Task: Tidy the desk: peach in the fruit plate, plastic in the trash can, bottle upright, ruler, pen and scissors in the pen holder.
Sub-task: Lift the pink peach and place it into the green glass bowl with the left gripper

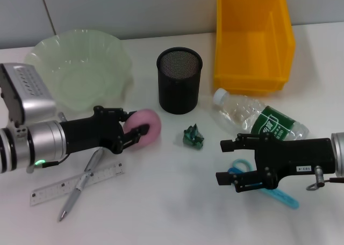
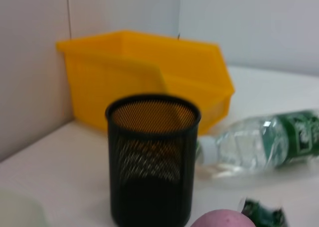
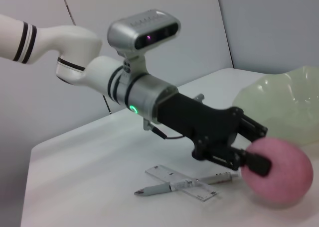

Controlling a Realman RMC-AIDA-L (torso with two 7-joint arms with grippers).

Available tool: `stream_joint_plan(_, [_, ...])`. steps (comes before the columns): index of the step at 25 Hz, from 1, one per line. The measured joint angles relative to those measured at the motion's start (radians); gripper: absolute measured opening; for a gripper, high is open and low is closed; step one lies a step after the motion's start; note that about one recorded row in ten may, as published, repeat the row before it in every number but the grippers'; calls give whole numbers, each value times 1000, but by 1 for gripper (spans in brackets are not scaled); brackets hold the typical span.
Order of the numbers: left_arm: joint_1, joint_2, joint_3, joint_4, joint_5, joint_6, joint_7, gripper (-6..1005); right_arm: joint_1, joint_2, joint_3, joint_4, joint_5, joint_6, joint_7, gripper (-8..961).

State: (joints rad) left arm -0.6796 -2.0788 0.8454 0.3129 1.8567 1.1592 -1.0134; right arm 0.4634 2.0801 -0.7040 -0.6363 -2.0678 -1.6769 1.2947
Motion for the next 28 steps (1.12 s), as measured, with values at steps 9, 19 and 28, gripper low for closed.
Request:
stream_joint_plan(9, [139, 11, -9, 259, -205, 216, -12, 345, -2, 0, 0, 0, 0, -6, 2, 840])
stream_joint_plan(19, [135, 12, -23, 284, -395, -100, 17, 330, 2, -2, -9, -2, 0, -8, 2, 841])
stream_joint_plan(28, [105, 9, -14, 245, -402, -252, 15, 480, 1, -2, -12, -6, 0, -9, 9, 840])
